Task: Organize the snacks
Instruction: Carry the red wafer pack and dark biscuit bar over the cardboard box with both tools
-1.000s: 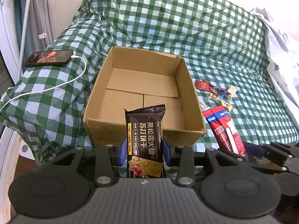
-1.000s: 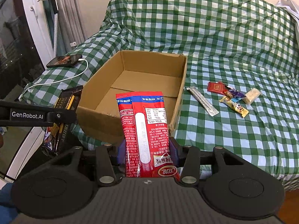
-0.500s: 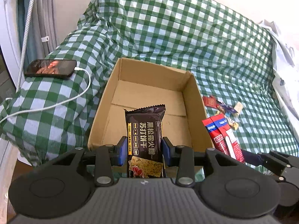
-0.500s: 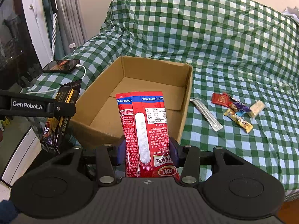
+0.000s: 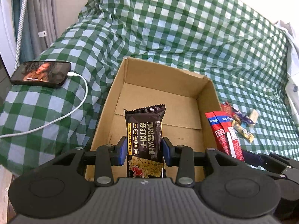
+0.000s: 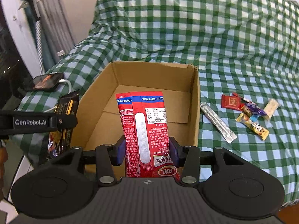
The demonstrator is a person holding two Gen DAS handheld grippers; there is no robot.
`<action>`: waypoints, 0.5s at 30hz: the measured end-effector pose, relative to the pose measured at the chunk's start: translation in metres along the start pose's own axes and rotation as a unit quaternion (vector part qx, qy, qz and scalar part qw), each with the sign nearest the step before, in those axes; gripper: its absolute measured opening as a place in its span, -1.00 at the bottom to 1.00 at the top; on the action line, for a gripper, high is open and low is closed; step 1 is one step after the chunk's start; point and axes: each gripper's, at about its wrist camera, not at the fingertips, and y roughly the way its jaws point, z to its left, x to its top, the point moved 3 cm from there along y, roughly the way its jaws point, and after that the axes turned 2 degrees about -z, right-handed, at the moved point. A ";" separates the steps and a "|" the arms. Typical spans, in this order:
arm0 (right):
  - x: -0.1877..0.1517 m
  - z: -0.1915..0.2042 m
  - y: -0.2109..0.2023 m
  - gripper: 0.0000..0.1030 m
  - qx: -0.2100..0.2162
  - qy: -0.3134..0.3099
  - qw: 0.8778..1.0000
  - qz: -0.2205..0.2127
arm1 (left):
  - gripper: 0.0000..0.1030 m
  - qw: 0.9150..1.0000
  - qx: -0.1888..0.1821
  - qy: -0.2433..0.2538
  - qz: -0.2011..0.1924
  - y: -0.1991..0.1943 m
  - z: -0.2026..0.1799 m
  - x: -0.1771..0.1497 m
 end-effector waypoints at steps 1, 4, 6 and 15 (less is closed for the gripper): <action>0.002 -0.002 0.007 -0.05 0.000 0.007 1.000 0.002 | -0.17 1.000 0.001 -0.001 0.004 0.006 0.001 0.002; 0.004 -0.005 0.027 -0.05 -0.001 0.019 1.000 0.012 | -0.17 1.000 0.003 0.000 0.014 0.025 0.001 0.005; 0.003 -0.006 0.039 -0.05 -0.001 0.020 1.000 0.020 | -0.17 1.000 0.005 0.001 0.021 0.037 0.002 0.007; -0.001 -0.006 0.082 -0.05 -0.008 0.019 0.999 0.046 | -0.17 0.999 0.017 0.002 0.047 0.080 0.007 0.003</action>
